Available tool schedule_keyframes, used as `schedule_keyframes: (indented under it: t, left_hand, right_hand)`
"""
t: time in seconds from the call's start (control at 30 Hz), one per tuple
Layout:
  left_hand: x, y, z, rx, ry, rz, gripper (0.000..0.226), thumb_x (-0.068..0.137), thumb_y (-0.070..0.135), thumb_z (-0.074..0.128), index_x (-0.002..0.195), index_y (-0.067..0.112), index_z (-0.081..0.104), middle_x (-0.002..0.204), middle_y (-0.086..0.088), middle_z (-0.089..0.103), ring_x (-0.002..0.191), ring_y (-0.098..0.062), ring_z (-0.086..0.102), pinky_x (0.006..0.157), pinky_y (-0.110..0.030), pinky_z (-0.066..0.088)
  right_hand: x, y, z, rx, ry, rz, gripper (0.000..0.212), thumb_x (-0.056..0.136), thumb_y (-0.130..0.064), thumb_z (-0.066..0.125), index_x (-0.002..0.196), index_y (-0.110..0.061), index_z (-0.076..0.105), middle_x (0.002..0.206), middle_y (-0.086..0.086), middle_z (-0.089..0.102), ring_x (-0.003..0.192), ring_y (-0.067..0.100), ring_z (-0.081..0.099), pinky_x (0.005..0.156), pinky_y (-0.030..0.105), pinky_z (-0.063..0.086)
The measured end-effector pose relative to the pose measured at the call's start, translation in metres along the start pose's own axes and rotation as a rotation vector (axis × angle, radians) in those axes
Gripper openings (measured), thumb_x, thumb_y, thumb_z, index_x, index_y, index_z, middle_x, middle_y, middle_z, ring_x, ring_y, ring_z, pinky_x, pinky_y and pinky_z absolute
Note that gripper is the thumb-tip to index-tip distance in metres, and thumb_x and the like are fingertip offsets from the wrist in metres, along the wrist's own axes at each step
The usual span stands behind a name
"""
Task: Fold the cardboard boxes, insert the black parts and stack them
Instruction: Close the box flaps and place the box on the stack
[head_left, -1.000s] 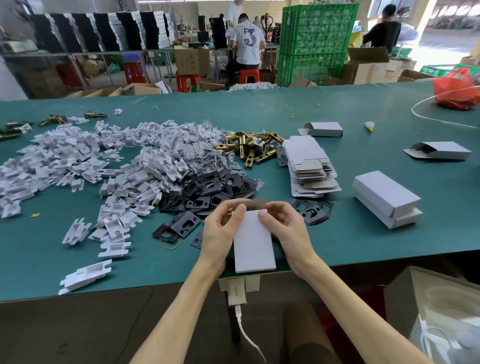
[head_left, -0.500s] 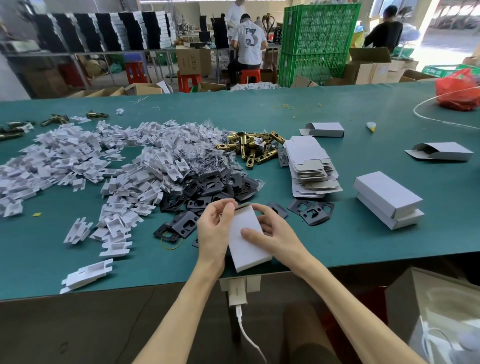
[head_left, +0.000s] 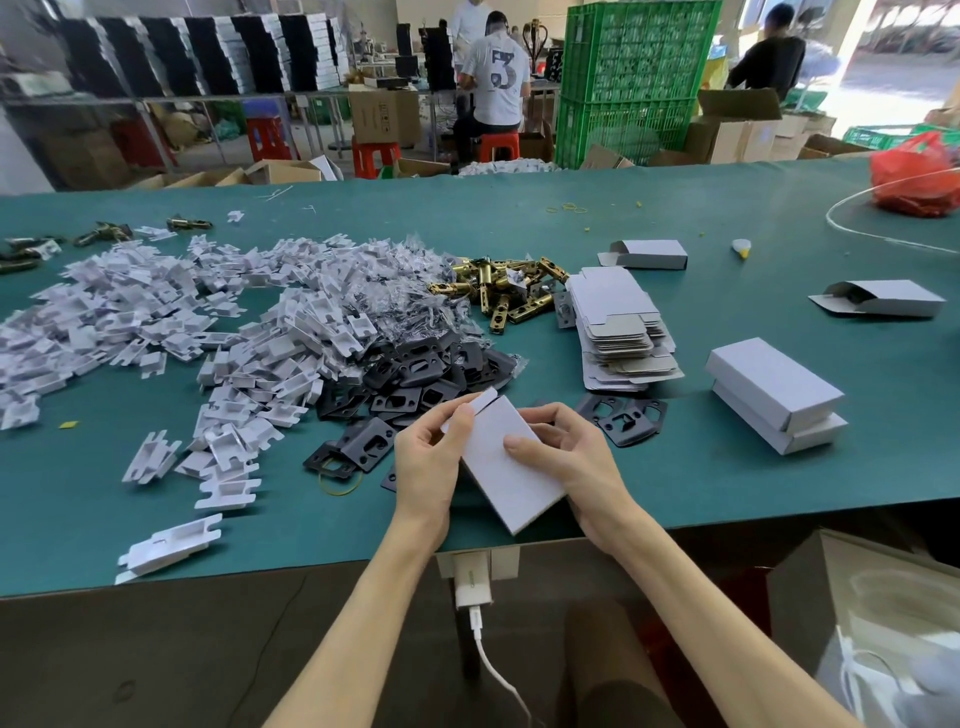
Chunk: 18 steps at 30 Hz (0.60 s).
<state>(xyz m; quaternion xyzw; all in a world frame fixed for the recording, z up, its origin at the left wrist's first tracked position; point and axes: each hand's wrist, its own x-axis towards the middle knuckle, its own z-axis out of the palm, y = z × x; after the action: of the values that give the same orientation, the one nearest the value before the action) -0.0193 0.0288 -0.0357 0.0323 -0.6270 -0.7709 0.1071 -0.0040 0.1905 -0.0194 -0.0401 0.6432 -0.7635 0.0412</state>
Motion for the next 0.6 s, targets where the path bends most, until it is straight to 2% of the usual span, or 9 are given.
schedule_keyframes:
  t: [0.1, 0.27, 0.4, 0.5, 0.6]
  left_hand:
    - [-0.001, 0.001, -0.001, -0.026, 0.006, 0.003, 0.014, 0.096, 0.025, 0.071, 0.1, 0.026, 0.084, 0.096, -0.004, 0.08, 0.08, -0.013, 0.062, 0.07, -0.027, 0.052]
    - [-0.002, 0.004, -0.001, -0.094, -0.019, -0.038, 0.019, 0.101, 0.017, 0.066, 0.104, 0.023, 0.084, 0.099, -0.006, 0.08, 0.081, -0.014, 0.063, 0.072, -0.032, 0.052]
    - [-0.002, 0.004, -0.003, -0.137, -0.061, -0.055, 0.02, 0.093, 0.027, 0.071, 0.108, 0.021, 0.083, 0.106, -0.012, 0.079, 0.086, -0.018, 0.065, 0.077, -0.035, 0.053]
    - [0.0, 0.003, -0.006, -0.137, -0.098, -0.083, 0.028, 0.089, 0.033, 0.072, 0.111, 0.021, 0.082, 0.11, -0.015, 0.078, 0.089, -0.021, 0.063, 0.082, -0.04, 0.051]
    - [0.002, 0.002, -0.012, -0.125, -0.157, -0.096, 0.027, 0.089, 0.035, 0.072, 0.112, 0.023, 0.082, 0.107, -0.01, 0.079, 0.086, -0.016, 0.064, 0.079, -0.034, 0.054]
  right_hand:
    - [0.0, -0.002, -0.002, 0.033, -0.013, 0.008, 0.025, 0.075, -0.024, 0.084, 0.099, -0.019, 0.075, 0.103, 0.011, 0.077, 0.087, 0.023, 0.071, 0.077, 0.037, 0.056]
    - [-0.001, -0.005, -0.002, 0.049, -0.025, 0.034, 0.025, 0.076, -0.025, 0.082, 0.101, -0.021, 0.078, 0.104, 0.011, 0.076, 0.088, 0.024, 0.07, 0.078, 0.037, 0.055]
    - [-0.003, -0.007, -0.002, 0.07, -0.033, 0.042, 0.027, 0.077, -0.024, 0.081, 0.103, -0.018, 0.078, 0.101, 0.011, 0.077, 0.084, 0.02, 0.07, 0.07, 0.027, 0.056]
    - [-0.004, -0.008, -0.002, 0.09, -0.022, 0.05, 0.028, 0.076, -0.023, 0.081, 0.103, -0.017, 0.078, 0.102, 0.013, 0.076, 0.083, 0.021, 0.07, 0.069, 0.027, 0.056]
    - [-0.004, -0.009, -0.003, 0.102, -0.018, 0.062, 0.028, 0.075, -0.023, 0.081, 0.103, -0.017, 0.078, 0.103, 0.014, 0.077, 0.083, 0.022, 0.071, 0.07, 0.029, 0.057]
